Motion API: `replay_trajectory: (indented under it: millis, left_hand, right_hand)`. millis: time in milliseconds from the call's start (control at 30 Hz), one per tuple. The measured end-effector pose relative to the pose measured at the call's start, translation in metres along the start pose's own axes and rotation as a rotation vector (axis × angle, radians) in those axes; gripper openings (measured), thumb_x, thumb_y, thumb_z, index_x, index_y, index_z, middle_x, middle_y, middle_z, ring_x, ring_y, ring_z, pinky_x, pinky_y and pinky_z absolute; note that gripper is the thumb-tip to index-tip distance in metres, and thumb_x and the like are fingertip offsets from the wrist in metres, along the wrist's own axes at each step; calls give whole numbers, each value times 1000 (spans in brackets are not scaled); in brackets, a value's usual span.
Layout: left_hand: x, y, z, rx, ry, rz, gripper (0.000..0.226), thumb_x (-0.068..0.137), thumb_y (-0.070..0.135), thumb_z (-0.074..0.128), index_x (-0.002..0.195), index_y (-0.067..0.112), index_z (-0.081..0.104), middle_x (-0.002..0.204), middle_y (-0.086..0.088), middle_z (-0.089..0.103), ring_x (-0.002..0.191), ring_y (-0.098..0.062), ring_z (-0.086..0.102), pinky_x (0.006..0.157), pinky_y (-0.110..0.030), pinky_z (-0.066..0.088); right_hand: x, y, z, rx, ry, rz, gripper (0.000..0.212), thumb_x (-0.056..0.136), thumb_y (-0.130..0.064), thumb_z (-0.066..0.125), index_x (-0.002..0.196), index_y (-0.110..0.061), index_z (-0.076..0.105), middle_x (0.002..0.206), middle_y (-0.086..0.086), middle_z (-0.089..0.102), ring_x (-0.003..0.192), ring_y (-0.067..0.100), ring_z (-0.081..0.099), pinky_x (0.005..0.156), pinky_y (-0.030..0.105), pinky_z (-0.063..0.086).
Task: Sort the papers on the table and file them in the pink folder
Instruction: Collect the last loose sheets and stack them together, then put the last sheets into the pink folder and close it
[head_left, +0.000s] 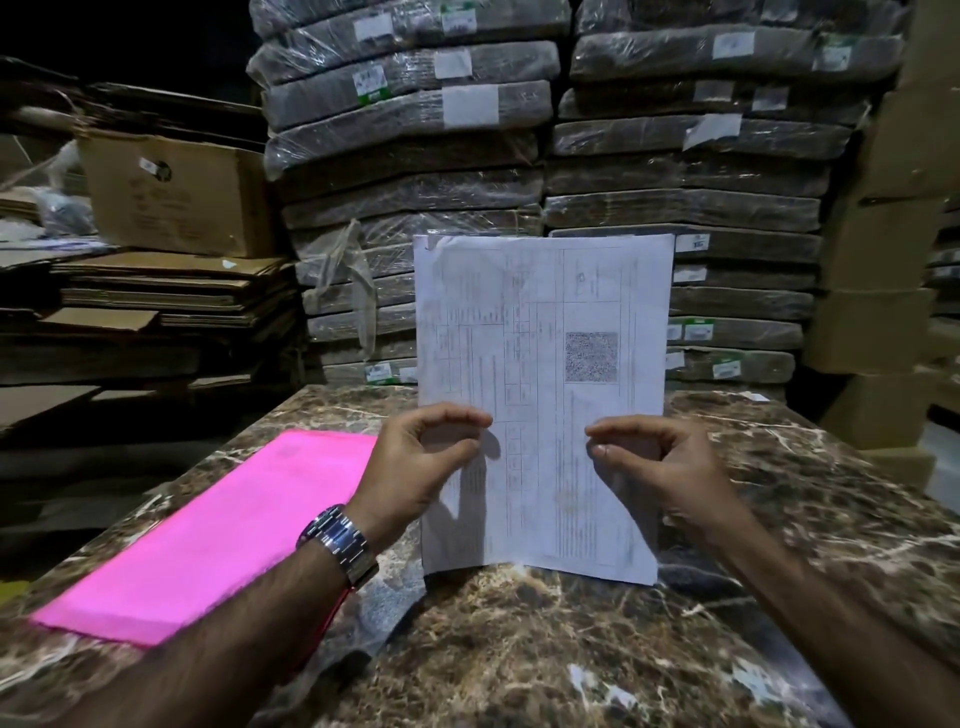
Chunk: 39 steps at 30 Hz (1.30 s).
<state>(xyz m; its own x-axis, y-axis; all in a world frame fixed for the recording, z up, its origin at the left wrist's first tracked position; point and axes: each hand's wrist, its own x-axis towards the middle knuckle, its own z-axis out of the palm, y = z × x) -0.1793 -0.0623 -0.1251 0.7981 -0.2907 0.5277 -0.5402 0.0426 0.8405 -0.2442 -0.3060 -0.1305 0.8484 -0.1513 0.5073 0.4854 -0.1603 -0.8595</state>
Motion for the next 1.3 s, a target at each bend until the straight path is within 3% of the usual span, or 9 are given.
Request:
replay_trajectory:
  millis: [133,200,300,367,500,600,1067,1200,1300]
  left_hand:
    - [10,-6,-3,76,3,-13,34,79,-7,67,97,21,73,102,3,74,101,-10,68,79,-23,53]
    - [18,-6,-6,171,-17,-36,37,79,-5,66,103,23,69,107,9,71,100,-6,65,78,-19,52]
    - [28,-17,-21,330,-9,-133,36,84,9,66,114,23,51,111,8,61,85,-14,62,62,-23,50]
    - [29,-29,-37,546,3,-189,32,90,20,62,115,20,43,110,-1,60,89,-22,63,72,-37,54]
    - [15,-42,-60,1105,-233,-179,35,89,32,61,118,14,54,115,-7,64,99,-23,61,85,-31,48]
    - [9,-49,-63,1331,-379,-229,56,84,46,64,127,15,50,119,-7,62,110,-24,56,91,-31,43]
    - [14,-41,-54,1446,-316,-424,39,92,23,49,130,15,49,121,-11,63,107,-27,61,84,-33,51]
    - [8,-37,-50,1458,-321,-381,37,89,4,44,124,14,49,106,-10,63,83,-23,57,62,-28,44]
    - [4,-34,-48,1603,-358,-380,26,91,8,50,115,8,59,106,-9,63,85,-22,58,69,-27,47]
  right_hand:
    - [12,10,4,0,19,70,18,77,3,75,84,-13,78,93,5,77,94,17,72,83,33,56]
    - [22,8,7,-35,5,110,19,78,3,74,89,-13,76,97,3,76,96,16,71,82,29,58]
    - [33,6,12,-122,-25,220,18,81,3,72,93,-10,73,98,-3,71,80,8,68,62,13,56]
    - [36,17,14,-188,-53,339,18,81,4,70,96,-6,73,93,-5,68,68,5,63,49,8,48]
    - [30,45,14,-186,-13,547,21,80,6,70,98,-5,73,101,12,72,66,15,66,49,16,51]
    - [28,49,11,-159,30,571,21,81,6,69,99,-4,73,92,7,71,67,18,67,47,18,53]
    - [21,50,6,-85,-37,596,19,80,2,72,94,-10,75,96,10,74,80,31,73,73,39,60]
    - [21,48,3,-59,-65,604,19,80,-1,73,95,-12,76,95,10,76,77,29,74,68,36,58]
    - [20,46,1,-50,-85,602,19,80,-1,73,95,-12,76,96,10,76,77,28,74,64,32,56]
